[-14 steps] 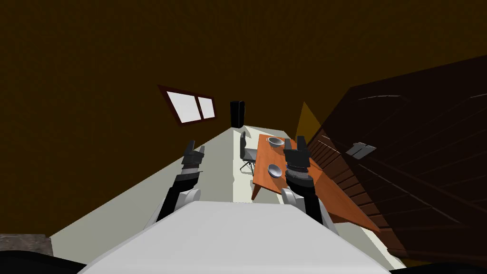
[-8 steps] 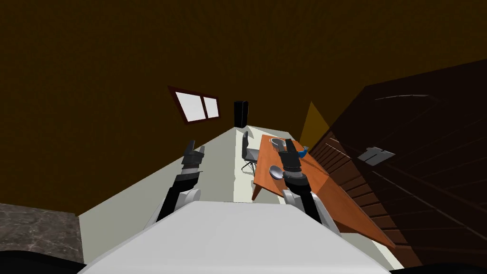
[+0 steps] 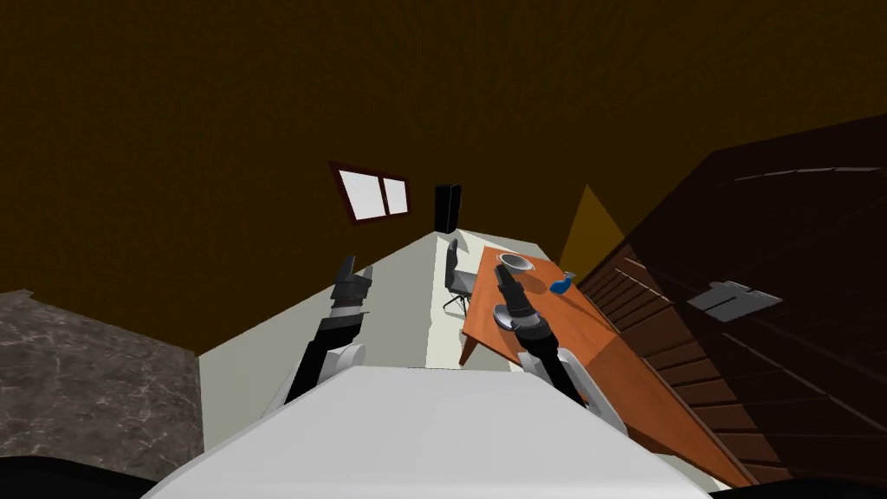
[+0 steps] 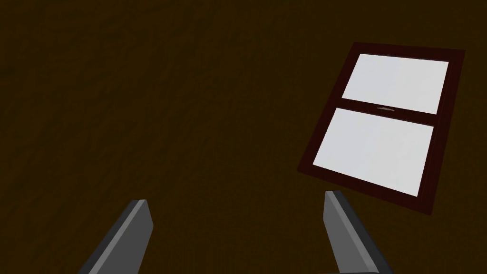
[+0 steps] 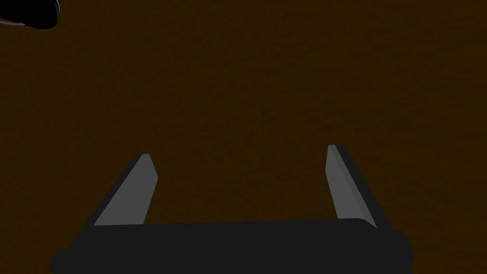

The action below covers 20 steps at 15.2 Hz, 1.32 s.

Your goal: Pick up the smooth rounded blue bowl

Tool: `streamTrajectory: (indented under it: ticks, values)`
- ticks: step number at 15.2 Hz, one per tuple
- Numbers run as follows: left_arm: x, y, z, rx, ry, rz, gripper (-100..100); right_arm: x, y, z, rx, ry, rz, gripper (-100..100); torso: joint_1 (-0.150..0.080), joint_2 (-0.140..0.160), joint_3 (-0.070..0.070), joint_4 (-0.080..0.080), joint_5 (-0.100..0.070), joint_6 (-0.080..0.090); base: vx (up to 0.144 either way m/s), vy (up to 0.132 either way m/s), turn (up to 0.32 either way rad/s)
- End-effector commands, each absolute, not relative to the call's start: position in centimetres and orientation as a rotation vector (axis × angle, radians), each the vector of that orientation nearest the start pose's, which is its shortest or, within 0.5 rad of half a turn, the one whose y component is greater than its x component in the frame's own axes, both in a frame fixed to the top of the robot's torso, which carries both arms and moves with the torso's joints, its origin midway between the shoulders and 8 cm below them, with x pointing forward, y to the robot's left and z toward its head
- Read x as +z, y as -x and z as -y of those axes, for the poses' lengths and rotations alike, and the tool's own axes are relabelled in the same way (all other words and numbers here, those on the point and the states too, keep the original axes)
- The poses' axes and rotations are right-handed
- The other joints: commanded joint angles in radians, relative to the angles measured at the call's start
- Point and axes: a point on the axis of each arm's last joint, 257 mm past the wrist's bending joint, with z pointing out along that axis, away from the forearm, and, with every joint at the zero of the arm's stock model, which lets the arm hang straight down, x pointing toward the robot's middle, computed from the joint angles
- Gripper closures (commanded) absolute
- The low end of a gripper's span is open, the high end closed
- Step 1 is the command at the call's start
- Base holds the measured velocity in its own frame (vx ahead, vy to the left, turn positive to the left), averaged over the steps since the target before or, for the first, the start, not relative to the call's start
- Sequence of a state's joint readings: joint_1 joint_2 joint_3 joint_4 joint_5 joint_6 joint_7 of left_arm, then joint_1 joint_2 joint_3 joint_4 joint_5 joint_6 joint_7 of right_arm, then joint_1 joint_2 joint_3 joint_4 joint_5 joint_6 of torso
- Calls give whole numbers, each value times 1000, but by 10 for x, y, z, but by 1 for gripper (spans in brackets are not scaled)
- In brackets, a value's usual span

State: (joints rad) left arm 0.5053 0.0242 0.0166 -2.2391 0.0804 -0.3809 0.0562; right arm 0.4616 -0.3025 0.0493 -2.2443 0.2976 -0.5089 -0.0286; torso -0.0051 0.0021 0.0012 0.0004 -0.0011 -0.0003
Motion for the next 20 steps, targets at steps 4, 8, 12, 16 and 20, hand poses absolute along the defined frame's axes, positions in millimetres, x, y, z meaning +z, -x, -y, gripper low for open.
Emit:
streamTrajectory:
  ticks: [4,8,12,16,20]
  values:
    - [-20,-367,-298,-1345,849,-674,0,-51,-368,189,1107,-152,-1177,-100,0,0,0,0,0,0,-41,-60,199]
    - [-20,-367,-298,-1345,848,-674,0,-98,-373,188,1024,-69,-1329,-100,-1,0,0,0,0,0,-45,-69,222]
    - [-20,-367,-298,-1345,849,-674,0,-149,-375,193,931,15,-1478,-100,0,-1,0,0,0,0,-37,-52,187]
    - [-20,-367,-298,-1345,849,-674,0,-176,-373,199,873,77,-1561,-100,-1,0,0,0,0,0,-42,-53,204]
    - [-20,-367,-298,-1345,849,-674,0,-229,-366,218,757,189,-1712,-100,-1,-1,-1,0,0,0,-40,-57,232]
